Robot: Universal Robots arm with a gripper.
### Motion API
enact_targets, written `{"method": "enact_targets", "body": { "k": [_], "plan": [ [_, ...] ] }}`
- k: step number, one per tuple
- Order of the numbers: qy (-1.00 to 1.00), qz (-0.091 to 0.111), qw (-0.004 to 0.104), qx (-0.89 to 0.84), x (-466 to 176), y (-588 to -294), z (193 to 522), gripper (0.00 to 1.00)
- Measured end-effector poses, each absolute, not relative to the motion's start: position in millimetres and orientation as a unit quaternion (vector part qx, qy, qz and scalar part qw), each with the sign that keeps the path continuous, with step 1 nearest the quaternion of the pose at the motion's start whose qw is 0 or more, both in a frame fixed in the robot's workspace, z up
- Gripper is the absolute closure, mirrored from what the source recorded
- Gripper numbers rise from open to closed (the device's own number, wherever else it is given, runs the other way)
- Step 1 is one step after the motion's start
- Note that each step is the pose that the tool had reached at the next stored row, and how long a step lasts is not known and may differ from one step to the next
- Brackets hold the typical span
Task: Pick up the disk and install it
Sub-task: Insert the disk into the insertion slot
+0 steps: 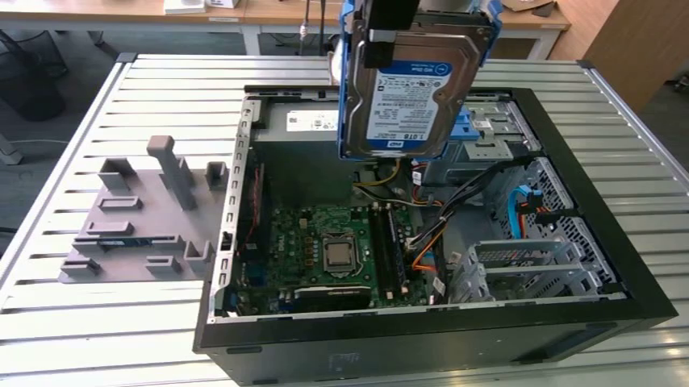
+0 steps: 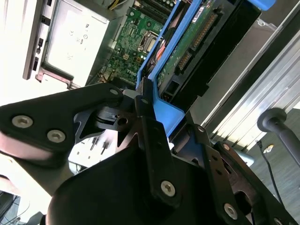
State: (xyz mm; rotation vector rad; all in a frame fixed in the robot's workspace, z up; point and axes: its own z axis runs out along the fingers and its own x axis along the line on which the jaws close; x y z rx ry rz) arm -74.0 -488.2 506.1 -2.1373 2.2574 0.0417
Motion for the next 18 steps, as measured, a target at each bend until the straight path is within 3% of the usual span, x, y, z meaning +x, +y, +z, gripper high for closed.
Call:
{"method": "enact_targets", "body": {
  "k": [18],
  "plan": [
    [0.726,0.013,0.016,-0.687,-73.4,-490.8,505.6,0.64]
  ]
}}
